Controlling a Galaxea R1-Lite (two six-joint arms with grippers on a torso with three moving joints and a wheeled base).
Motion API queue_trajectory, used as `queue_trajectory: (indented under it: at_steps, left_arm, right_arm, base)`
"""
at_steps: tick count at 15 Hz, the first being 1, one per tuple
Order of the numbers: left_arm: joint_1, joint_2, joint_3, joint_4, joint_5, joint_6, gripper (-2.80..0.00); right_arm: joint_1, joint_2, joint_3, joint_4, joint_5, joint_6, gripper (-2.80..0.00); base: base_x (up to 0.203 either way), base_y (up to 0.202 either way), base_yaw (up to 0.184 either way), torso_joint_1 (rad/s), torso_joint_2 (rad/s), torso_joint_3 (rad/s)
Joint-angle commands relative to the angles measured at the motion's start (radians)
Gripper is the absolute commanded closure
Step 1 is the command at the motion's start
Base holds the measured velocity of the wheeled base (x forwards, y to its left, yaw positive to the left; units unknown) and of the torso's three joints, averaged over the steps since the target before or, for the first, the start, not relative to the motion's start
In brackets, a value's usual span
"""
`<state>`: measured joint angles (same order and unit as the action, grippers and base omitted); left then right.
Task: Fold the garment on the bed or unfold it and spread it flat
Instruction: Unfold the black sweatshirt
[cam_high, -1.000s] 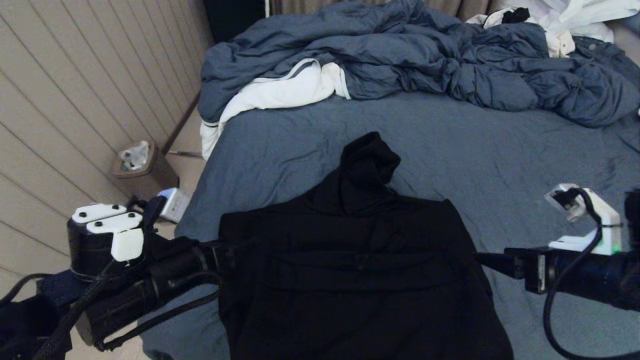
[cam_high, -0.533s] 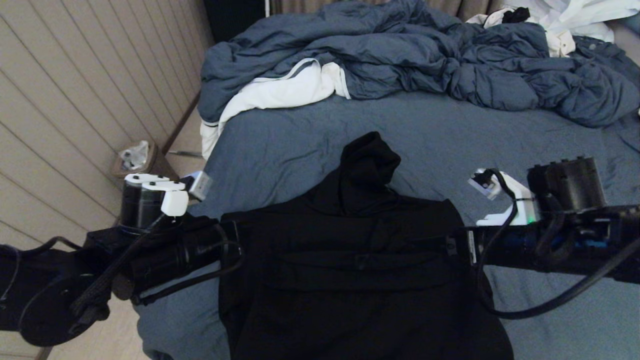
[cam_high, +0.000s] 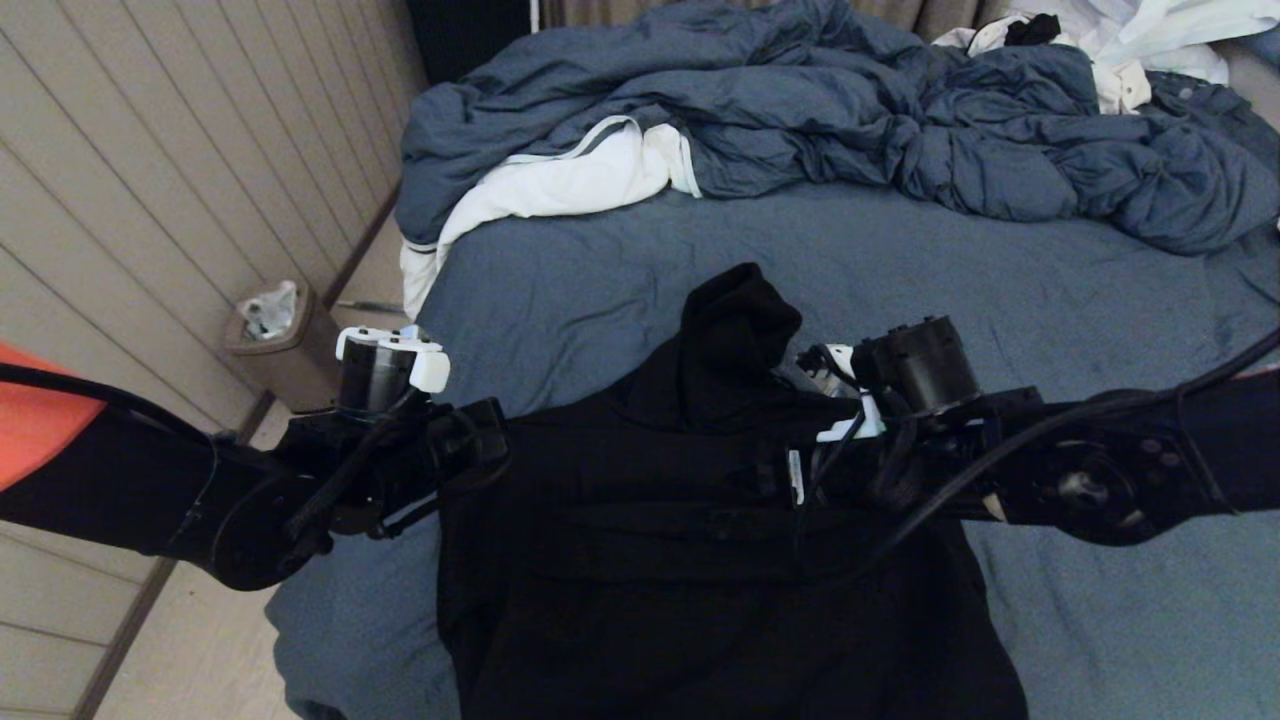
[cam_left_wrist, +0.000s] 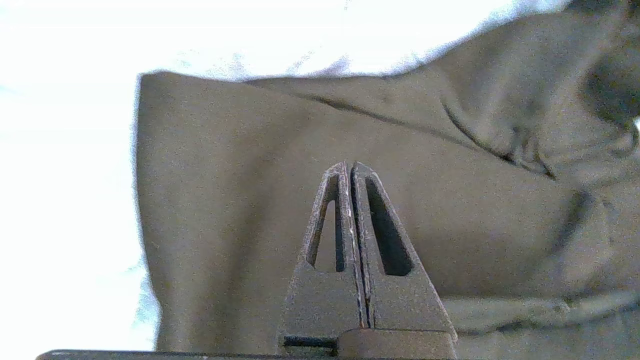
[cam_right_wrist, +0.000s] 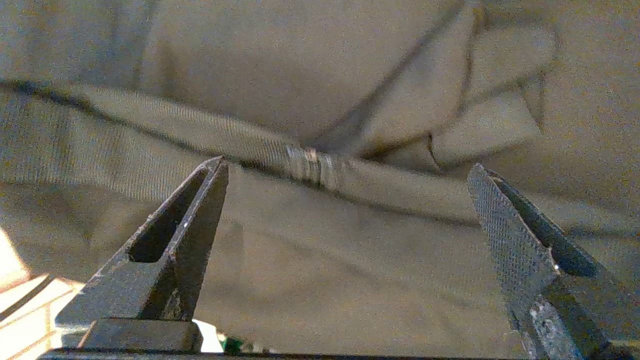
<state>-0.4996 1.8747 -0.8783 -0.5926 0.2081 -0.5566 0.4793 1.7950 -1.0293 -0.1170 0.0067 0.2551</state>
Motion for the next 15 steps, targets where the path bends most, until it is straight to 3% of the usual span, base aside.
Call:
queue_trajectory:
  at_steps: [1,9,10,15]
  left_arm:
    - [0.013,0.005,-0.005,-0.004,0.002,-0.003,0.00]
    - [0.013,-0.042,0.036,-0.013,0.002,-0.017,0.00]
    - [0.015,-0.044,0.038,-0.013,0.002,-0.019,0.00]
    - [0.024,-0.047,0.050,-0.013,0.001,-0.022,0.00]
  right_arm:
    - [0.009,0.038,-0.020,0.004,-0.012,0.001,-2.80]
    - [0.080,0.096,-0.097,0.065,-0.116,-0.010,-2.80]
    - [0.084,0.106,-0.107,0.066,-0.126,-0.007,0.00]
    - [0.092,0.178,-0.159,0.057,-0.155,-0.011,0.00]
  base:
    - [0.000,0.000,0.000,0.000,0.00,0.000]
    - [0.000,0.000,0.000,0.000,0.00,0.000]
    - [0.000,0.000,0.000,0.000,0.00,0.000]
    - [0.000,0.000,0.000,0.000,0.00,0.000]
